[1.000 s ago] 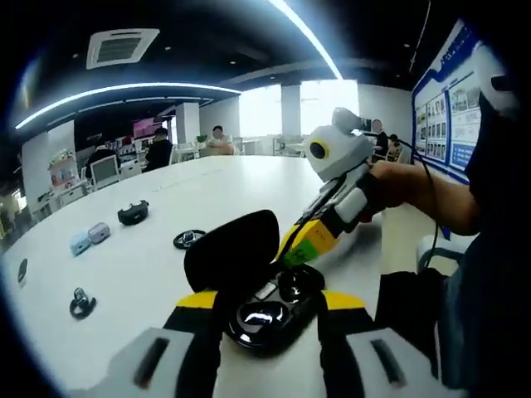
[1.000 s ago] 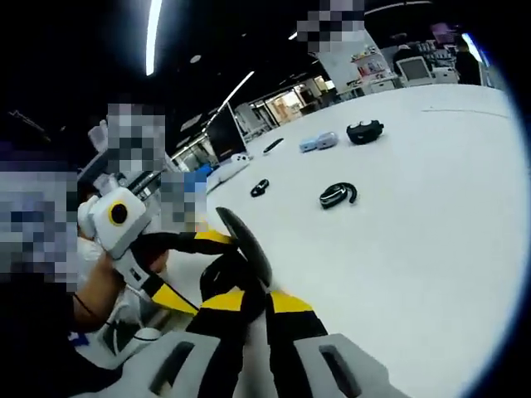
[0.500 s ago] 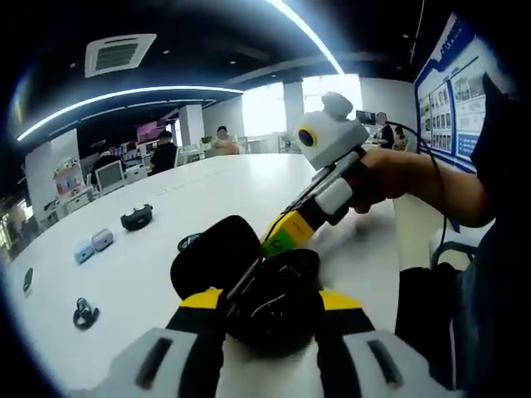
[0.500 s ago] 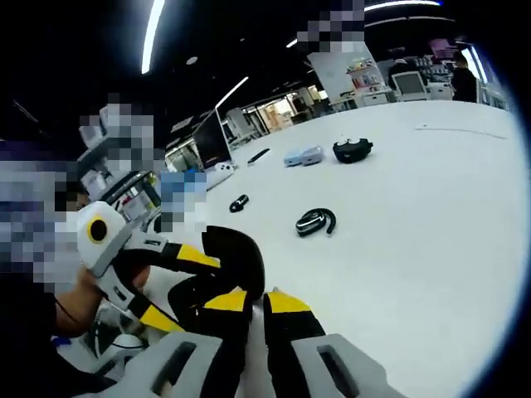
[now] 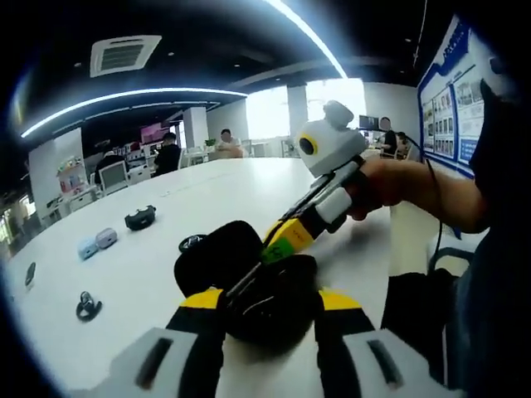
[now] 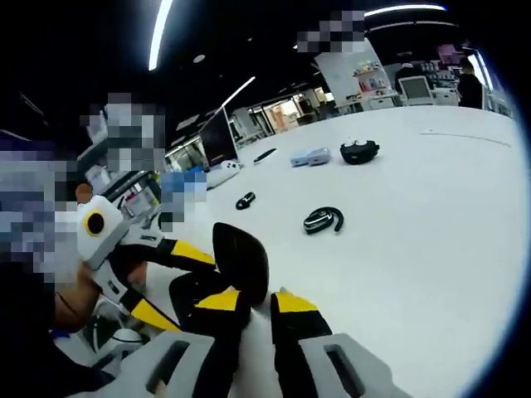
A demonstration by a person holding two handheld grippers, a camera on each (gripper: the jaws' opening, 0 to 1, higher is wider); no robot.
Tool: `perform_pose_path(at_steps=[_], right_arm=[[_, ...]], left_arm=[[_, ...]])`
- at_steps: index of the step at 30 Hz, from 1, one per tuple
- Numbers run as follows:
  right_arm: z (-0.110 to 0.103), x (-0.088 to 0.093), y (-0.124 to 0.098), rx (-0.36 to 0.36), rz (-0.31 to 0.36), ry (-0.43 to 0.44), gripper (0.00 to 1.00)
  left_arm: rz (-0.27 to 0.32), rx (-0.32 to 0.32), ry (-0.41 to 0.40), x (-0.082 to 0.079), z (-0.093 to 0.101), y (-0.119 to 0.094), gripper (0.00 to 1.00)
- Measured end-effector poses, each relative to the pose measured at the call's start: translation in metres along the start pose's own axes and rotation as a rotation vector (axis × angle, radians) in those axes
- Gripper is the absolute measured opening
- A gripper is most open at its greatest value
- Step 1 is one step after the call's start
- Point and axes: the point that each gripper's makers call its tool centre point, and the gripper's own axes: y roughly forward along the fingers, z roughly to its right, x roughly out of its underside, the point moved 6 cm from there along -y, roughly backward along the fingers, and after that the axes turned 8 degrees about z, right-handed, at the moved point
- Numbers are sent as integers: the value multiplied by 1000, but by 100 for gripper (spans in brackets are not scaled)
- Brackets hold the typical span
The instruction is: Pick up the earbuds from the table and place the earbuds into the earbud case
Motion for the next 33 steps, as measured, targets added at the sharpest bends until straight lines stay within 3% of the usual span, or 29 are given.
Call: perform_pose_path(at_steps=[10, 18, 23, 33], right_arm=[[-10, 1, -2, -1, -9, -182, 16], [-13, -3, -2, -12, 12, -191, 16], [-12, -6, 8, -30, 9, -214, 17], [-6, -16, 15, -44, 42, -211, 10]], left_arm=[[13, 1, -11, 3, 12, -12, 39], [-6, 26, 4, 7, 17, -10, 37], [-1, 78, 1, 6, 25, -7, 34], [1, 65, 23, 8, 22, -3, 35]])
